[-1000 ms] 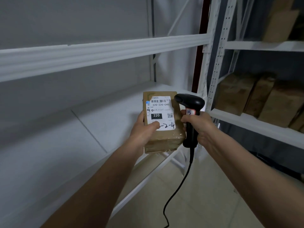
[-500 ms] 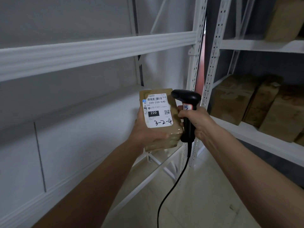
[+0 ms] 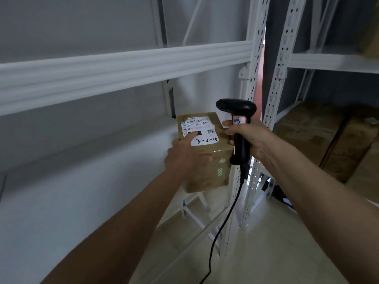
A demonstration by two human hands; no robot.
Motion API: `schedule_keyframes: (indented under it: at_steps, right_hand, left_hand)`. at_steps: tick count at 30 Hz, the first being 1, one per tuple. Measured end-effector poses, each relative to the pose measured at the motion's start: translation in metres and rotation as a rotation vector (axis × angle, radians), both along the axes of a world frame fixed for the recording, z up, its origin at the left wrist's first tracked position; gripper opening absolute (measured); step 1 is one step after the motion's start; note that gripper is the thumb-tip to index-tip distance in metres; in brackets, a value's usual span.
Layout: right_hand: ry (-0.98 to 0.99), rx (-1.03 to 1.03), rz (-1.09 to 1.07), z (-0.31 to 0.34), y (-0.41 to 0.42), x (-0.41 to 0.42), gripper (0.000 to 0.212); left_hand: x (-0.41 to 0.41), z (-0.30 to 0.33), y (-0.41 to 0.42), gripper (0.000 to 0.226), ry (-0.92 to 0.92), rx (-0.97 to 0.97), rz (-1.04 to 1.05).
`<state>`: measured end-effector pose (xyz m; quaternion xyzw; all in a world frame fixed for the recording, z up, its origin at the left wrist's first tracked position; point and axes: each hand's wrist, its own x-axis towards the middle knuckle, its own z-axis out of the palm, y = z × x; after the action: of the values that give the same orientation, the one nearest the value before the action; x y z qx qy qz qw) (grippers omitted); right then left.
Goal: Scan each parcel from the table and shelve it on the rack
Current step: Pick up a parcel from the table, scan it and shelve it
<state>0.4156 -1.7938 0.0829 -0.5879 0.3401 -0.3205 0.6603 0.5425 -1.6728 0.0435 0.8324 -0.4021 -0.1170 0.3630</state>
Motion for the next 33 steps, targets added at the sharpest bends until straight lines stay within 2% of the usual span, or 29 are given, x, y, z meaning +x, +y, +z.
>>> schedule_keyframes:
  at_steps: [5, 13, 16, 23, 33]
  right_hand:
    - [0.000, 0.063, 0.016, 0.002, -0.031, 0.022, 0.020]
    - [-0.129, 0.170, -0.164, -0.021, -0.039, 0.019, 0.025]
    - [-0.161, 0.200, -0.213, -0.027, -0.044, 0.012, 0.028]
    - [-0.131, 0.216, -0.167, -0.031, -0.051, 0.000, 0.024]
    - [-0.125, 0.219, -0.103, -0.032, -0.053, -0.008, 0.023]
  left_hand:
    - [0.018, 0.002, -0.027, 0.082, -0.136, 0.137, 0.063]
    - [0.007, -0.004, -0.066, 0.076, -0.232, 0.145, 0.202]
    - [0.004, -0.005, -0.080, 0.074, -0.219, 0.133, 0.212]
    - [-0.003, -0.012, -0.114, 0.074, -0.186, 0.067, 0.271]
    - [-0.008, -0.019, -0.135, 0.075, -0.088, 0.025, 0.216]
